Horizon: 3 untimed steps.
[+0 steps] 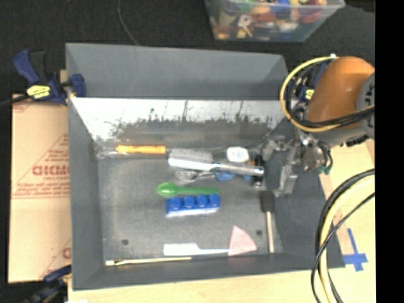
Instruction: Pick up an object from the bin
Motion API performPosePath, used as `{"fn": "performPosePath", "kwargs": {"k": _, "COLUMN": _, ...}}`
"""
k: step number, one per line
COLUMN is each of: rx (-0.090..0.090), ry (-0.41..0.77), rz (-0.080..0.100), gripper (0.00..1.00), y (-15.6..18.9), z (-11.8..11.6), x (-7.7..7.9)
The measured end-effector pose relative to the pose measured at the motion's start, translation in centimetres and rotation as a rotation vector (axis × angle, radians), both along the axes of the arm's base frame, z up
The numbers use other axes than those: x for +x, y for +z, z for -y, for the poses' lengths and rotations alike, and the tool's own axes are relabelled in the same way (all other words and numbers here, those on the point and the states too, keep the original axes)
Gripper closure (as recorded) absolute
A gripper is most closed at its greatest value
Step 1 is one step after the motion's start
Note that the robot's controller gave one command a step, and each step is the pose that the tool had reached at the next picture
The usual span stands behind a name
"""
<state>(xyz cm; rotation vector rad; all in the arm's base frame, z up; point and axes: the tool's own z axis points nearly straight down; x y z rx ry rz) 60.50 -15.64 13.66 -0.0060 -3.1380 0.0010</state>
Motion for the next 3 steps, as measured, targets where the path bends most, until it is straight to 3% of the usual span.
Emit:
{"fn": "performPosePath", "kwargs": {"k": 1, "rx": -0.002, "ry": 0.005, "rz": 0.008, "gripper": 0.0, "y": 0.5, "z": 0.0, "x": 0.2}}
{"fn": "performPosePath", "kwargs": {"k": 2, "rx": -0.003, "ry": 0.048, "rz": 0.013, "gripper": 0.0, "y": -6.3, "z": -2.1, "x": 4.7}}
{"fn": "performPosePath", "kwargs": {"k": 3, "rx": -0.006, "ry": 0.081, "rz": 0.018, "gripper": 0.0, "y": -2.4, "z": -2.3, "x": 5.1}}
